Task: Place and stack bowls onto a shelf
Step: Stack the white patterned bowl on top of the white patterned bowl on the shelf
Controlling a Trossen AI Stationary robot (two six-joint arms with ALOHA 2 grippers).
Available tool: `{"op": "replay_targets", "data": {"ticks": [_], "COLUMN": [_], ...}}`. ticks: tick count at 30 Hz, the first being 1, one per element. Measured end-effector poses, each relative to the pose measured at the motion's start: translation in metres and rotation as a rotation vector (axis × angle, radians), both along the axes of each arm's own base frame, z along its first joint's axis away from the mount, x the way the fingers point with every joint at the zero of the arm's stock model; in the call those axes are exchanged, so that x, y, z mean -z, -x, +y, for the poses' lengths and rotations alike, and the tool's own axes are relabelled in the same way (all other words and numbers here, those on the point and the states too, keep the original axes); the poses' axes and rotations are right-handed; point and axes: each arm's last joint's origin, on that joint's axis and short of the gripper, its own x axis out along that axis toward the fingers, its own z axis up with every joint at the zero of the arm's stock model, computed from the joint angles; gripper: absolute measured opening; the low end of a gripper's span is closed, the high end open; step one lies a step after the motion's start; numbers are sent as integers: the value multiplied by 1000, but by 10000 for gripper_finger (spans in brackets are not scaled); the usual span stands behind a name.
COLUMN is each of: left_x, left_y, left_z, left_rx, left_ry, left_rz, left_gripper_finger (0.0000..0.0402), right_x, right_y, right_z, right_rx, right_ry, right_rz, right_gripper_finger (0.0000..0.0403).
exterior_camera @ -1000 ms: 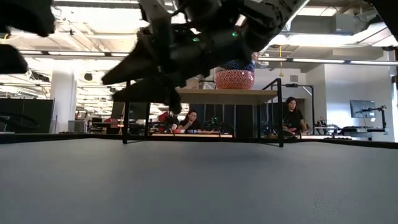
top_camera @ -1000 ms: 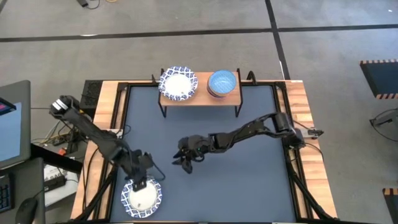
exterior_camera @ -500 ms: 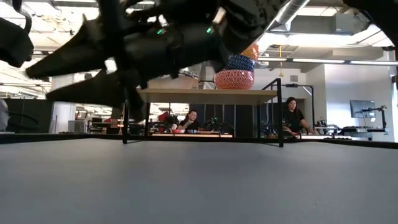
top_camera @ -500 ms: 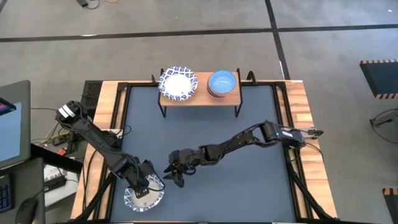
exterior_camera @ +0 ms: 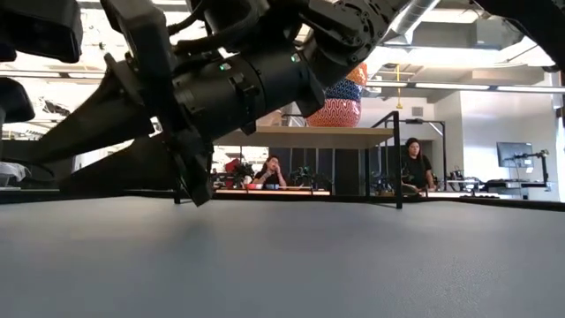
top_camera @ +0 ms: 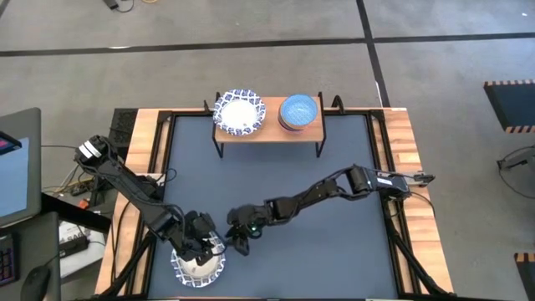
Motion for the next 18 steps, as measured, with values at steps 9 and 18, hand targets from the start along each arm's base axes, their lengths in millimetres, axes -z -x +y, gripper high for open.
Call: {"op": "replay_targets", "data": {"ticks": [9,18], "left_x": [-1,40], "left_y": [-1,-15], "left_z": [-9,-21], "left_rx": [35,98], "left_ry": [63,40], "left_rz": [64,208], "left_gripper_finger": [125,94], "right_x": [-2,-1], "right_y": [0,1], "right_z": [6,5], "right_rx": [-3,0], "right_ry": [-1,2], "right_rz": [-23,-10], "right_gripper_finger": [187,187]}}
